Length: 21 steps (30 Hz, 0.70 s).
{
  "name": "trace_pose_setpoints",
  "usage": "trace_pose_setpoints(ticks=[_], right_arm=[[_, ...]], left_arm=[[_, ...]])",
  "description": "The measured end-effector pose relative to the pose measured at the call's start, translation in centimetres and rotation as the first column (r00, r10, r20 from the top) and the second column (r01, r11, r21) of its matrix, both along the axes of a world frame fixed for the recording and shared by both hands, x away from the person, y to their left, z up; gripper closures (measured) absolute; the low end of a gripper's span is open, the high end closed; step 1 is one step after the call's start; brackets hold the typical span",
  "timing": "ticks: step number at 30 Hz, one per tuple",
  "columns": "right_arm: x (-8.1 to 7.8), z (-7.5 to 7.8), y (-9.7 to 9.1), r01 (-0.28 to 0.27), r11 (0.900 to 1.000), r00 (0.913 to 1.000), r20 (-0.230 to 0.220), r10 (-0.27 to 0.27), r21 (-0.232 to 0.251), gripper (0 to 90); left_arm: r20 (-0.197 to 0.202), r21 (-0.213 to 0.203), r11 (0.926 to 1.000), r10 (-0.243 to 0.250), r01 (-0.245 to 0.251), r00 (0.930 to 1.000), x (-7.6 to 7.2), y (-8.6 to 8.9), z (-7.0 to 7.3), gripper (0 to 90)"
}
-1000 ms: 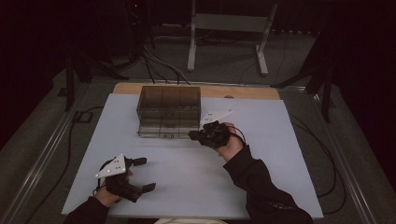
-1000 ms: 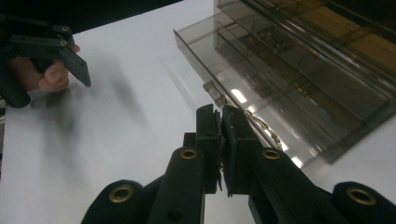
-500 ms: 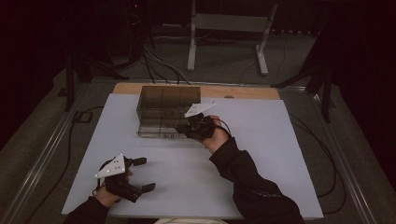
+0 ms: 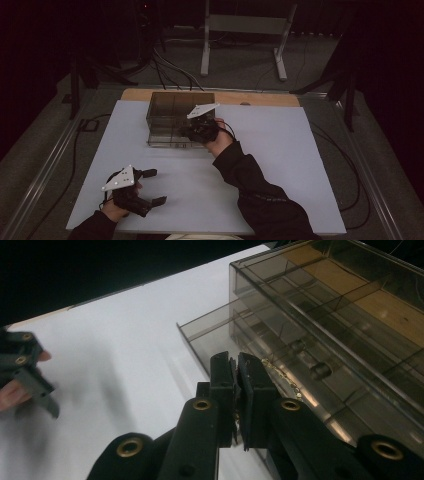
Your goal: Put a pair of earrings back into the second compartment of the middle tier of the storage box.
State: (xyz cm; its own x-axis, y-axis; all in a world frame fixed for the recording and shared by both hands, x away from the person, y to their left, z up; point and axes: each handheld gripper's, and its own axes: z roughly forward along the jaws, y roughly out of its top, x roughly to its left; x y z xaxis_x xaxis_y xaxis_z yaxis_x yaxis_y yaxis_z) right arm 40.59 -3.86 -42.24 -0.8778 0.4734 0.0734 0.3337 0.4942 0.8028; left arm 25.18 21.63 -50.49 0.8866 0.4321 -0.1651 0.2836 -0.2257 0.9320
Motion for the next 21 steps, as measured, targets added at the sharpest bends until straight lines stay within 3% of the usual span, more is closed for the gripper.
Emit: trace_pose_setpoints(ticks=[6,17,18,21], right_arm=[[1.1,-0.4,1.0,0.018,0.9998,0.9997,-0.017,-0.018,-0.003,86.3],[2.7,-2.8,2.4,0.031,0.9984,0.9982,-0.049,-0.033,-0.048,85.8],[2.8,-2.9,2.5,0.032,0.9981,0.9984,-0.046,-0.034,-0.052,84.8],[3.0,-3.3,2.5,0.025,0.9988,0.9978,-0.059,-0.028,-0.041,68.2]], left_arm=[[0.000,-0.003,1.0000,-0.004,0.004,1.0000,0.0,0.0,0.0,0.5],[0.000,-0.002,1.0000,-0.005,0.005,1.0000,0.0,0.0,0.0,0.6],[0.000,-0.004,1.0000,-0.006,0.006,1.0000,0.0,0.1,0.0,0.6],[0.001,-0.005,1.0000,-0.007,0.007,1.0000,0.0,0.1,0.0,0.5]])
